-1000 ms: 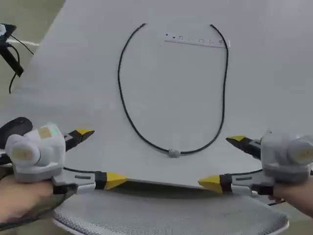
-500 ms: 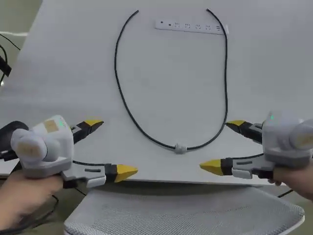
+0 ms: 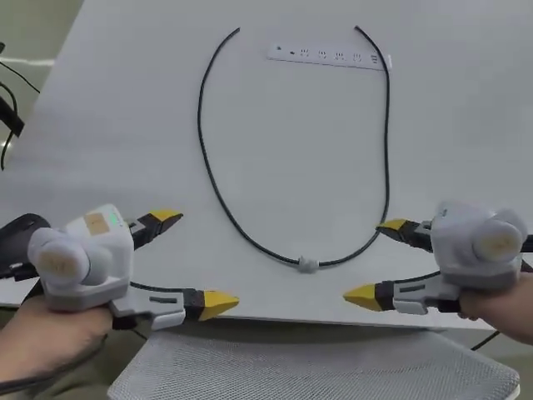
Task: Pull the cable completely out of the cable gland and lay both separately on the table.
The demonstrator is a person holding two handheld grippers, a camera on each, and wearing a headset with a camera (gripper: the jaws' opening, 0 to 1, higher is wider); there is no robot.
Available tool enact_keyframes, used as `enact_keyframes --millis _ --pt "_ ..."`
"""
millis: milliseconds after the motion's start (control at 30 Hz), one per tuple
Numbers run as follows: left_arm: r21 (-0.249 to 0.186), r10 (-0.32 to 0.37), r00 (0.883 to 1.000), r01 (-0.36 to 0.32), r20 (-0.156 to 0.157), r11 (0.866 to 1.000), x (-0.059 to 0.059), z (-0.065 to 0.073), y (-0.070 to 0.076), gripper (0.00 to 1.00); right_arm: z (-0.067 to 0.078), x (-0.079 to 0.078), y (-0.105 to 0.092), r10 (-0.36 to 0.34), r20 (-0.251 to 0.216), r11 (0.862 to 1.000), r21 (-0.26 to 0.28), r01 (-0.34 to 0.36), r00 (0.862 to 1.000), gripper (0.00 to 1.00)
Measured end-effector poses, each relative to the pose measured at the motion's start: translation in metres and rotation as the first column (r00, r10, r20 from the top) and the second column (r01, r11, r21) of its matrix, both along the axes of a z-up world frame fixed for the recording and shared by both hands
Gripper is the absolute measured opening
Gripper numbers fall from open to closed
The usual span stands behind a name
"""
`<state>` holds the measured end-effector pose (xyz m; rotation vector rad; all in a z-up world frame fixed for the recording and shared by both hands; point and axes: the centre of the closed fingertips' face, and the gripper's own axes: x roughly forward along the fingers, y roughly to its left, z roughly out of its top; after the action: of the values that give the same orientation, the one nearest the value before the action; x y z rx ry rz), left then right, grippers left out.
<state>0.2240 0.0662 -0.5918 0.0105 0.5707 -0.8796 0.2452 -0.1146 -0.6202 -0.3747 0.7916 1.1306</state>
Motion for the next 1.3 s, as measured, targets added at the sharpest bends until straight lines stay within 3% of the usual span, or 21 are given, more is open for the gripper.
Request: enact_keyframes --millis 267,500,567,667,867,1100,1167,1300 --pt "0.013 -0.007 1.0 0.007 -0.015 1.0 -0.009 -0.009 0.002 0.93 -0.012 0.003 0.014 0.087 -0.011 0.994 -0.064 -0.088 0.996 0.62" --pt "0.008 -0.006 1.0 0.006 -0.011 1.0 -0.011 -0.007 0.004 0.93 -0.032 0.007 0.024 0.181 -0.039 0.973 -0.138 -0.185 0.983 0.53" --pt "0.009 -0.005 1.0 0.005 -0.01 1.0 -0.011 -0.007 0.005 0.93 -0.038 0.006 0.025 0.221 -0.041 0.959 -0.174 -0.224 0.974 0.52" --pt "0.0 0.004 1.0 -0.004 -0.015 1.0 -0.011 -0.007 0.006 0.93 -0.044 0.006 0.03 0.234 -0.051 0.954 -0.183 -0.24 0.971 0.49" --pt "0.004 0.002 1.0 -0.002 -0.011 1.0 -0.013 -0.007 0.007 0.93 -0.064 0.008 0.028 0.276 -0.087 0.924 -0.251 -0.289 0.957 0.43" --pt "0.01 -0.002 1.0 0.002 -0.018 1.0 -0.021 -0.011 0.008 0.93 -0.076 0.009 0.033 0.309 -0.103 0.909 -0.262 -0.325 0.946 0.38" --pt "0.011 -0.003 1.0 0.004 -0.019 1.0 -0.022 -0.01 0.008 0.93 -0.079 0.012 0.035 0.301 -0.102 0.916 -0.246 -0.317 0.948 0.36" --pt "0.009 -0.002 1.0 0.002 -0.019 1.0 -0.022 -0.01 0.008 0.93 -0.082 0.012 0.038 0.305 -0.102 0.918 -0.234 -0.321 0.947 0.33"
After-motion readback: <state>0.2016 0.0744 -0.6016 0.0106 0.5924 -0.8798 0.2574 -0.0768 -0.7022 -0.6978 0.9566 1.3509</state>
